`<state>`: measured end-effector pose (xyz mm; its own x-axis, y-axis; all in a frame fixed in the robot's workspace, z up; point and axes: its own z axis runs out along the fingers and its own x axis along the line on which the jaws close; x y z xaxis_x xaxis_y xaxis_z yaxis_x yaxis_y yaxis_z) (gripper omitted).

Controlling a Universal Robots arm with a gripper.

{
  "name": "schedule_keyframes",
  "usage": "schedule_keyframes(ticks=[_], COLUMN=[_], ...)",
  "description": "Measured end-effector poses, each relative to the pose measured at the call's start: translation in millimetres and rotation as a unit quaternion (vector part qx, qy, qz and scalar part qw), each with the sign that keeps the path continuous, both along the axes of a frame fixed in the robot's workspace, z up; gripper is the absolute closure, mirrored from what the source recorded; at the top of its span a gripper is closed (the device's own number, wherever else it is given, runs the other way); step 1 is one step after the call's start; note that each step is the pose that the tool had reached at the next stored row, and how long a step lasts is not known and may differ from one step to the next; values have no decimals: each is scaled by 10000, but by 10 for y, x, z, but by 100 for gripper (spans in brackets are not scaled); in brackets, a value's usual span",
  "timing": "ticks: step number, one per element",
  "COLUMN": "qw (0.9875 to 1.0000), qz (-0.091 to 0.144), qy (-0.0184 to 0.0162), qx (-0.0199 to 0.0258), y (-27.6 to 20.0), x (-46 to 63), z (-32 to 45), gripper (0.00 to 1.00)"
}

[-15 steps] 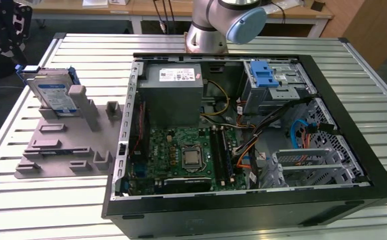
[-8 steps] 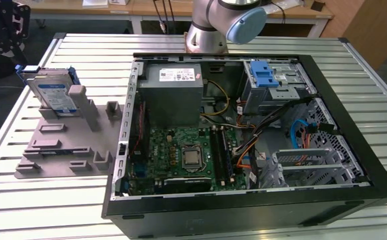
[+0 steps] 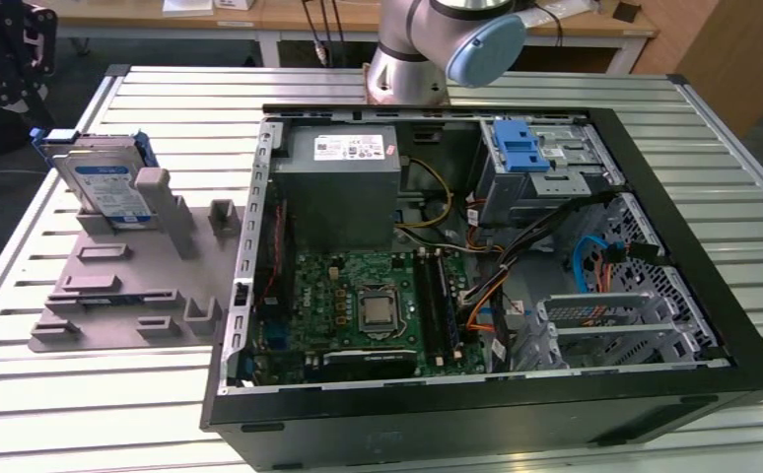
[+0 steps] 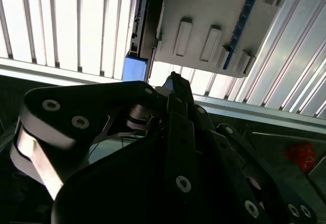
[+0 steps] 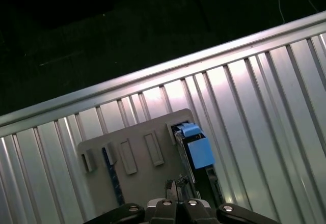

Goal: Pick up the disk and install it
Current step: 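Pick up the disk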

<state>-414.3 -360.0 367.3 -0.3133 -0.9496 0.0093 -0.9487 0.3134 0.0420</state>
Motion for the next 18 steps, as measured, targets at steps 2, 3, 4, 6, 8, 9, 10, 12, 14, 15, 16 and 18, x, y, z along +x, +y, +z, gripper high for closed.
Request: schedule_keyframes(ticks=[2,3,4,6,8,9,10,12,14,15,16,18], qw=[10000,9999,9999,9997,9995,9994,9994,9994,9994,9994,9994,9992], qz=[83,124,165,244,308,332,346,353,354,354,357,412], qy=[0,0,0,0,0,0,0,0,0,0,0,0], qx=[0,0,0,0,0,0,0,0,0,0,0,0], y=[0,0,0,0,0,0,0,0,0,0,0,0], x=[0,0,0,0,0,0,0,0,0,0,0,0], z=[0,0,0,0,0,0,0,0,0,0,0,0], gripper=[89,89,89,89,89,89,89,89,89,89,89,89])
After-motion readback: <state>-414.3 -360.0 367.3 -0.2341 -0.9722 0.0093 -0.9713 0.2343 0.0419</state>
